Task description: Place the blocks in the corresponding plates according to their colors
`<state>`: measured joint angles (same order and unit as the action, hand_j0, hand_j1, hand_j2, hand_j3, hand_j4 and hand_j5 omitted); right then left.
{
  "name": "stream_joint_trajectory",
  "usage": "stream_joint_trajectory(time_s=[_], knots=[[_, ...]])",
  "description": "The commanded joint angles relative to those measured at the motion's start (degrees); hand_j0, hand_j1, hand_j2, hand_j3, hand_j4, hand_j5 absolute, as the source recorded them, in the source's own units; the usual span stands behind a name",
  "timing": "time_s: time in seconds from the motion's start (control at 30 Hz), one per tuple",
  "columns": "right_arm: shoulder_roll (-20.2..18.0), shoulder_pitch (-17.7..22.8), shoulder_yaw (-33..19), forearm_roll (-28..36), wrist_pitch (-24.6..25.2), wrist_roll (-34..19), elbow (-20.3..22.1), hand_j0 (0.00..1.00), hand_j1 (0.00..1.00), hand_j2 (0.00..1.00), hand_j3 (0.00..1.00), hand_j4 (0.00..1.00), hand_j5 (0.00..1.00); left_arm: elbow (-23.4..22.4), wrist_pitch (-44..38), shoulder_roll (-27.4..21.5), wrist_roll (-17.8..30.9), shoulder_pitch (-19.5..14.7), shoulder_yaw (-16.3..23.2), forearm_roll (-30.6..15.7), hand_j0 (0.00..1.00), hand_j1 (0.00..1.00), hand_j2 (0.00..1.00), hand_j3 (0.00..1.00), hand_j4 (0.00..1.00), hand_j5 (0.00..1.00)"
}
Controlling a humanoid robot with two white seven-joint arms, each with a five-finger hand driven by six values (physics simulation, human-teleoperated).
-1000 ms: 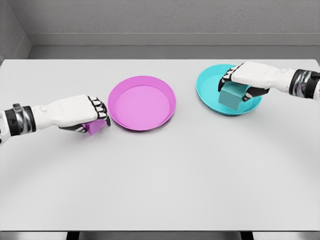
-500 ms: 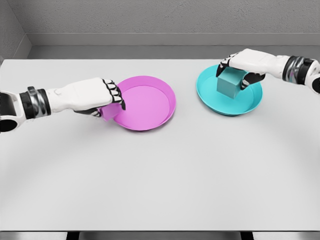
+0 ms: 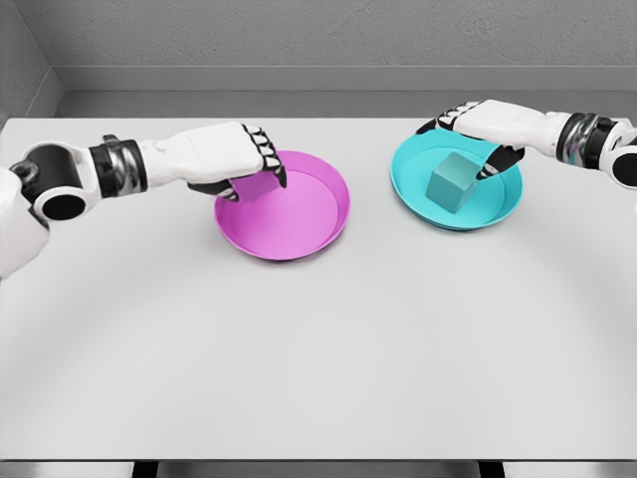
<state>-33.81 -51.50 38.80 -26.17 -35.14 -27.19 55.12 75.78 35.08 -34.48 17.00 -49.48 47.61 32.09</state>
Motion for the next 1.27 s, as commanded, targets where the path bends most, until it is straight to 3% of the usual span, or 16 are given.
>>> stream_joint_trajectory(time_s=[0.0, 0.1, 0.2, 0.23, 0.27, 0.3, 0.43, 0.5, 0.67, 0.8, 1.0, 1.23], knots=[[0.0, 0.0, -0.2, 0.3, 0.1, 0.0, -0.1, 1.0, 1.0, 1.0, 1.0, 1.0, 1.0, -2.7, -0.1, 2.7, 0.0, -0.1, 0.8, 0.0, 0.6, 0.6, 0.6, 0.6, 0.6, 0.6], [-0.2, 0.4, -0.4, 0.5, 0.1, 0.1, 0.3, 1.0, 1.0, 1.0, 1.0, 1.0, 1.0, -4.8, -0.1, 4.9, 0.1, -1.2, 1.3, 0.4, 0.71, 0.71, 0.71, 0.71, 0.71, 0.71], [-1.9, 0.9, -0.6, 0.9, 0.1, 0.3, 0.9, 1.0, 1.0, 1.0, 1.0, 1.0, 1.0, -5.4, -0.1, 6.1, 0.1, -1.6, 1.6, 1.1, 0.72, 0.72, 0.72, 0.72, 0.72, 0.72], [-2.3, 1.1, -0.7, 1.0, 0.1, 0.4, 0.9, 1.0, 1.0, 1.0, 1.0, 1.0, 1.0, -5.4, -0.1, 6.2, 0.1, -1.6, 1.6, 1.1, 0.79, 0.79, 0.79, 0.79, 0.79, 0.79], [-2.7, 1.1, -0.7, 1.1, 0.1, 0.4, 0.9, 1.0, 1.0, 1.0, 1.0, 1.0, 1.0, -5.3, -0.1, 6.3, 0.0, -1.5, 1.6, 0.9, 0.95, 0.95, 0.95, 0.95, 0.95, 0.95], [-2.8, 1.2, -1.8, 1.1, 0.1, 0.5, 1.5, 1.0, 1.0, 1.0, 1.0, 1.0, 1.0, -5.4, -0.1, 6.2, 0.0, -1.5, 1.5, 0.8, 1.0, 1.0, 1.0, 1.0, 1.0, 1.0], [-7.9, 8.4, -9.6, 1.2, 0.1, 0.6, 10.8, 1.0, 1.0, 1.0, 1.0, 1.0, 1.0, -5.4, -0.1, 5.7, -0.1, -1.5, 1.0, 0.5, 1.0, 1.0, 1.0, 1.0, 1.0, 1.0], [-8.1, 9.8, -11.1, 1.3, 0.1, 1.4, 11.1, 1.0, 1.0, 1.0, 1.0, 1.0, 1.0, -5.4, -0.1, 4.3, -0.2, -2.1, 0.8, 0.2, 1.0, 1.0, 1.0, 1.0, 1.0, 1.0], [-9.5, 13.5, -15.8, 2.8, 0.1, 3.8, 12.1, 1.0, 1.0, 1.0, 1.0, 1.0, 1.0, -4.9, -0.1, -5.2, -0.3, -1.7, 0.7, -8.0, 1.0, 1.0, 1.0, 1.0, 1.0, 1.0], [-9.7, 21.5, -22.8, 2.9, 0.1, 4.2, 19.8, 1.0, 1.0, 1.0, 1.0, 1.0, 1.0, -4.9, -0.1, -12.3, -0.3, -1.2, 0.7, -9.1, 1.0, 1.0, 1.0, 1.0, 1.0, 1.0], [-11.8, 24.6, -24.3, 4.6, 0.1, 5.5, 20.7, 1.0, 1.0, 1.0, 1.0, 1.0, 1.0, -5.5, -0.1, -18.2, -0.2, 2.3, 0.8, -9.1, 1.0, 1.0, 1.0, 1.0, 1.0, 1.0], [-11.7, 25.9, -24.2, 4.6, 0.1, 5.5, 20.7, 1.0, 1.0, 1.0, 1.0, 1.0, 1.0, -5.6, -0.1, -18.3, -0.2, 2.3, 0.0, -9.1, 1.0, 1.0, 1.0, 1.0, 1.0, 1.0]])
